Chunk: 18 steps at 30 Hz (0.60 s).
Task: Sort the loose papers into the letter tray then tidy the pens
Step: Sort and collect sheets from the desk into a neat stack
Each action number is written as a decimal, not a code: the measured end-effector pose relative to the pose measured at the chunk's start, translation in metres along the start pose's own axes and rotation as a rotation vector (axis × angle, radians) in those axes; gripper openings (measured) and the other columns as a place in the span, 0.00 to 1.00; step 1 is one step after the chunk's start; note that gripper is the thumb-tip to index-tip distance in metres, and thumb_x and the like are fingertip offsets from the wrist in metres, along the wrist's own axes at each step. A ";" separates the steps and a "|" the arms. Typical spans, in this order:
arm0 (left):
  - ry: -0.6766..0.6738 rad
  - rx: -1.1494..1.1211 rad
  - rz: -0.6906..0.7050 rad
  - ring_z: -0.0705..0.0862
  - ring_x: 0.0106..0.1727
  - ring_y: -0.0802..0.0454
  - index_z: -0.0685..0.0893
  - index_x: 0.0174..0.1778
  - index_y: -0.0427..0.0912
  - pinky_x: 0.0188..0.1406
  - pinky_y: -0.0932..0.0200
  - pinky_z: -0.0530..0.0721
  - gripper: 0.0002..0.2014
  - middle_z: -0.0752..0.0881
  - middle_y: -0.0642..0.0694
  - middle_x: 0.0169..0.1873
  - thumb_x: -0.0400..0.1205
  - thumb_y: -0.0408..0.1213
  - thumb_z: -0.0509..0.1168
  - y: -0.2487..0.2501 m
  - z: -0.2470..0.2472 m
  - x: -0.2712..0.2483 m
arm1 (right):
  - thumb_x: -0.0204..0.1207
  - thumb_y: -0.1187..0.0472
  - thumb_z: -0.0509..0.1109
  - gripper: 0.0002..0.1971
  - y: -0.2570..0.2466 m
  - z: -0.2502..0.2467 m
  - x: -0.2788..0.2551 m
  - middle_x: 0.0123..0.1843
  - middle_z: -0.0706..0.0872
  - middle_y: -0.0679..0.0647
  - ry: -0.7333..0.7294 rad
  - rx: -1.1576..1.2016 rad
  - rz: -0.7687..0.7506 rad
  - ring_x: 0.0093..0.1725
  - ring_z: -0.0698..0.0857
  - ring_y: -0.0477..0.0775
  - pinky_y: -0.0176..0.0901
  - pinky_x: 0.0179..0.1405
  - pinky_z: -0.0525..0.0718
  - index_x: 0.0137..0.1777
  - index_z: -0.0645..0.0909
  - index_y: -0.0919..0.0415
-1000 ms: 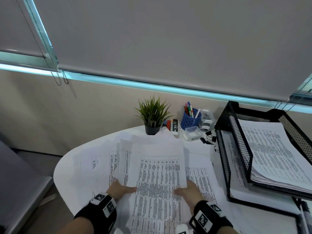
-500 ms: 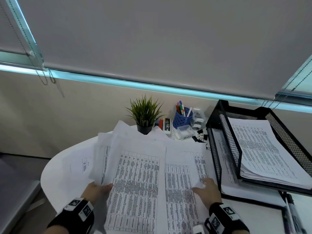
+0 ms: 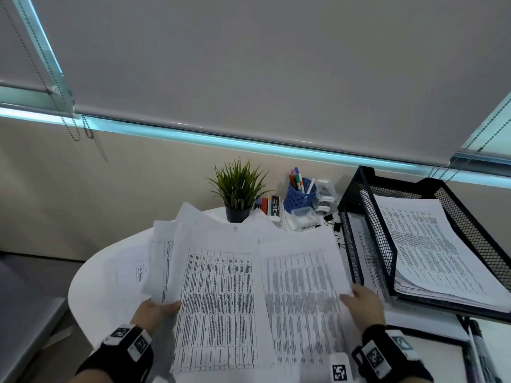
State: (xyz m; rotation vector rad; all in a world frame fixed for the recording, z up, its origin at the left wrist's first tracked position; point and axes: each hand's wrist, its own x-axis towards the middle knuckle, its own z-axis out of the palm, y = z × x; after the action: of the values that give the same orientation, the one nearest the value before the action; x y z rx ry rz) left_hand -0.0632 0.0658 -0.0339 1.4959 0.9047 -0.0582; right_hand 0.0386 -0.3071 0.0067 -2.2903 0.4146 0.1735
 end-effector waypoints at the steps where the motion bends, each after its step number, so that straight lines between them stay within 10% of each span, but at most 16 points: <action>1: -0.002 -0.005 -0.003 0.79 0.33 0.45 0.78 0.29 0.29 0.33 0.61 0.73 0.09 0.82 0.40 0.22 0.74 0.19 0.69 0.001 0.000 -0.001 | 0.76 0.70 0.69 0.03 -0.006 -0.007 0.000 0.38 0.80 0.58 0.025 -0.009 -0.005 0.41 0.79 0.57 0.49 0.51 0.76 0.42 0.82 0.65; 4: -0.007 0.020 -0.021 0.80 0.32 0.45 0.78 0.30 0.29 0.33 0.60 0.74 0.08 0.82 0.36 0.29 0.74 0.22 0.70 -0.002 0.000 0.003 | 0.78 0.64 0.67 0.16 -0.026 -0.029 0.001 0.58 0.85 0.63 0.085 -0.039 -0.046 0.55 0.83 0.64 0.53 0.60 0.80 0.64 0.79 0.69; 9: -0.012 0.147 -0.046 0.83 0.35 0.43 0.80 0.32 0.30 0.40 0.56 0.81 0.09 0.83 0.37 0.28 0.75 0.28 0.71 -0.008 0.002 0.014 | 0.80 0.61 0.65 0.18 -0.067 -0.066 -0.006 0.65 0.83 0.60 0.181 -0.032 -0.202 0.55 0.83 0.62 0.53 0.58 0.80 0.69 0.77 0.63; 16: -0.077 0.298 -0.072 0.83 0.32 0.47 0.80 0.29 0.33 0.35 0.58 0.81 0.20 0.81 0.46 0.20 0.62 0.46 0.79 -0.008 0.014 0.014 | 0.78 0.65 0.68 0.03 -0.084 -0.057 -0.001 0.45 0.89 0.57 0.065 0.149 -0.224 0.43 0.87 0.56 0.54 0.51 0.86 0.47 0.82 0.59; 18: -0.119 0.304 -0.065 0.78 0.27 0.51 0.76 0.25 0.38 0.34 0.60 0.78 0.16 0.78 0.53 0.15 0.71 0.39 0.75 -0.008 0.017 0.012 | 0.78 0.68 0.67 0.06 -0.076 -0.037 -0.005 0.41 0.87 0.53 -0.017 0.167 -0.195 0.40 0.86 0.54 0.51 0.47 0.86 0.44 0.82 0.57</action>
State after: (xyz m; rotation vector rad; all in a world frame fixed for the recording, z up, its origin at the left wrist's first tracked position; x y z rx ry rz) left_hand -0.0514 0.0560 -0.0496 1.7229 0.8755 -0.3419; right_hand 0.0604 -0.2844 0.0853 -2.1481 0.1880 0.0581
